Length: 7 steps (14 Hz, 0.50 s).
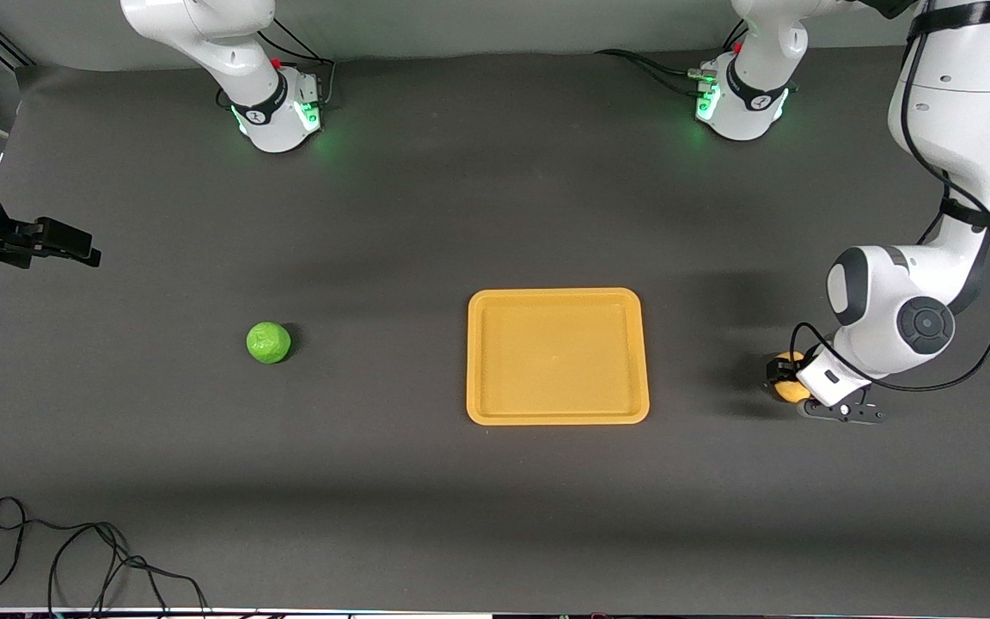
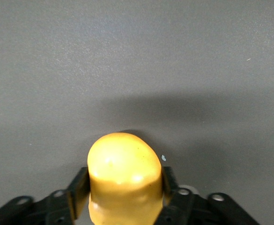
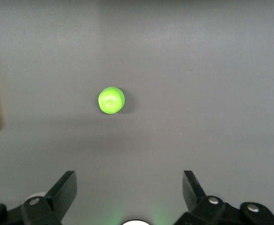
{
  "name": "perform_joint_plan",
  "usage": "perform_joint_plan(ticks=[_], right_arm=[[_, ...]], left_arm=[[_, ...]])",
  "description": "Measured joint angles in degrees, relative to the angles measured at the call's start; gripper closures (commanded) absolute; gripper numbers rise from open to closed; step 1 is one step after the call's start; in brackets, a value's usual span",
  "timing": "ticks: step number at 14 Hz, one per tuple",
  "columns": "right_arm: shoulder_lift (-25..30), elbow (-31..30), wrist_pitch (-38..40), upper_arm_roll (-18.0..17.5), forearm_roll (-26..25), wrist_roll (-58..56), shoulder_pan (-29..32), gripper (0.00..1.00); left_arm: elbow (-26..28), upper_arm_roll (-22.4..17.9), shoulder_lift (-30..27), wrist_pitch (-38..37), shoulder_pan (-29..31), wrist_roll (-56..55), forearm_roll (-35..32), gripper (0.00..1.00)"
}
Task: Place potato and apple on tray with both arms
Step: 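Reach the left gripper down to the yellow potato and grasp it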
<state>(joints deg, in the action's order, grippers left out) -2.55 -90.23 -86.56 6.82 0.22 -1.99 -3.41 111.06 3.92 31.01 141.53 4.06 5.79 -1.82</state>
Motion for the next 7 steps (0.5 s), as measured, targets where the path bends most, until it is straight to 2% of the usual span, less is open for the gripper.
perform_joint_plan(ticks=[1,4,7], right_arm=[[0.0,0.0,0.0,0.0,0.0,0.0,0.0,0.0],[0.0,-0.04,0.0,0.0,0.0,0.0,0.0,0.0],[0.0,-0.04,0.0,0.0,0.0,0.0,0.0,0.0]], left_arm=[[0.0,0.0,-0.02,-0.02,0.0,0.0,0.0,0.99],[-0.29,-0.01,-0.14,-0.66,0.0,0.0,0.0,1.0],[-3.62,0.18,-2.35,-9.52,-0.01,0.05,0.0,1.0]])
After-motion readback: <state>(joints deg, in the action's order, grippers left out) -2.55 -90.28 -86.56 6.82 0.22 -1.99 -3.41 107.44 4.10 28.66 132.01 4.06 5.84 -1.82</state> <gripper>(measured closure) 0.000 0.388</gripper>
